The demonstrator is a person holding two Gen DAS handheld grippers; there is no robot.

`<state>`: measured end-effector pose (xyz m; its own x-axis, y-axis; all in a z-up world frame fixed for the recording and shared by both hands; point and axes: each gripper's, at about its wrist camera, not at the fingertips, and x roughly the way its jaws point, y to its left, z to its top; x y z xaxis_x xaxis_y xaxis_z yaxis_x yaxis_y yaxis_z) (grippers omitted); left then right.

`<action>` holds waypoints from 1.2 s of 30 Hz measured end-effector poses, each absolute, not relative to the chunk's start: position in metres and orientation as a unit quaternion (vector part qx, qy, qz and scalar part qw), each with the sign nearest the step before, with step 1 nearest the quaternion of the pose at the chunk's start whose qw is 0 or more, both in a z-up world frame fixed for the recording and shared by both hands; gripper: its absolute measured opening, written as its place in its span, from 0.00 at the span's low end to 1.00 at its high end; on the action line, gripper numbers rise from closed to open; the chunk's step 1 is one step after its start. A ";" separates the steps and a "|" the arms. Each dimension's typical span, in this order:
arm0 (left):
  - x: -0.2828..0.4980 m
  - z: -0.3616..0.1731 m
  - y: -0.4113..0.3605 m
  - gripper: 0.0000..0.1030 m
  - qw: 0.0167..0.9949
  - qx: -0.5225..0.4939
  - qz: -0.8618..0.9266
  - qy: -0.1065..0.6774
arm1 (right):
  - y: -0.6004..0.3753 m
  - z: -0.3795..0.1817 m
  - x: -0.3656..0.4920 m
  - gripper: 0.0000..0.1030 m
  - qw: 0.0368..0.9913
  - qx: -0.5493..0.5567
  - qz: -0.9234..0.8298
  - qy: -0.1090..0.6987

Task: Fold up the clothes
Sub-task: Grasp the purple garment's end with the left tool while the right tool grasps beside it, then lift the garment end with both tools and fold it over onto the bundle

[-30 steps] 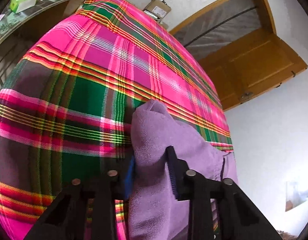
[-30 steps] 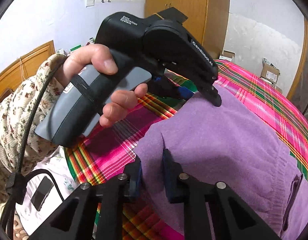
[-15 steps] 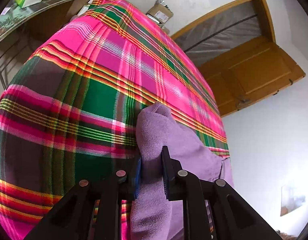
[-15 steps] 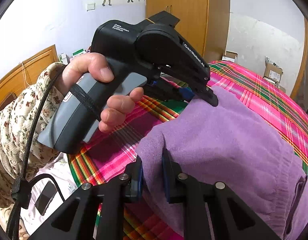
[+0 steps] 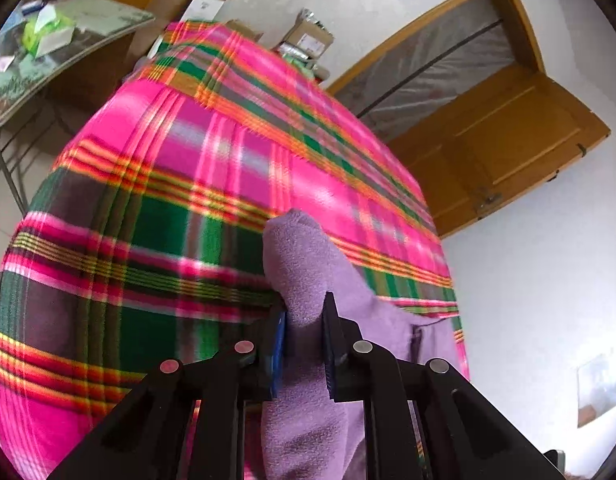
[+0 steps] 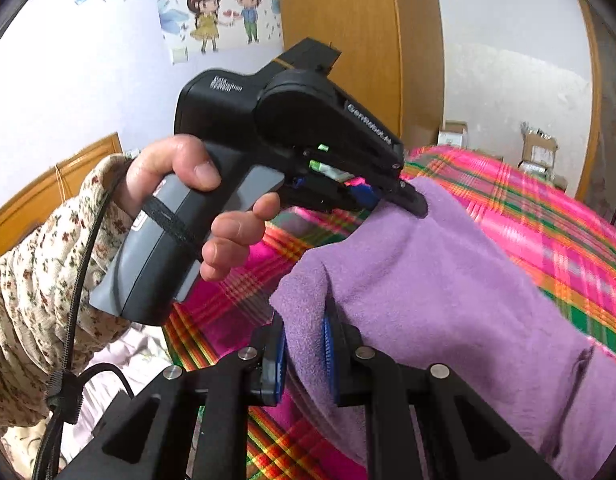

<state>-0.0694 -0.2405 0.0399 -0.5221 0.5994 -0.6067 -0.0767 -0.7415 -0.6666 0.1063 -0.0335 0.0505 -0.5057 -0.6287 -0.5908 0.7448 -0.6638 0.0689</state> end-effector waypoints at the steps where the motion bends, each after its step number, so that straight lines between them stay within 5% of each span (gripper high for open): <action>1: -0.068 0.048 -0.236 0.16 0.207 -0.439 0.825 -0.290 | -0.028 0.056 0.110 0.15 0.398 0.289 -0.866 0.093; 17: -0.055 0.130 -0.145 0.16 0.232 -0.397 0.857 -0.231 | 0.067 0.119 0.142 0.15 0.378 0.217 -0.900 -0.005; 36: -0.072 0.158 0.002 0.16 0.293 -0.415 0.845 -0.166 | 0.188 0.138 0.134 0.15 0.293 0.189 -0.932 -0.096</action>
<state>-0.0724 0.0022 0.1577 -0.4829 0.6336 -0.6044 -0.3579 -0.7728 -0.5241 0.1340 0.1876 0.1382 -0.7569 -0.5820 -0.2972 0.5093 -0.8103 0.2898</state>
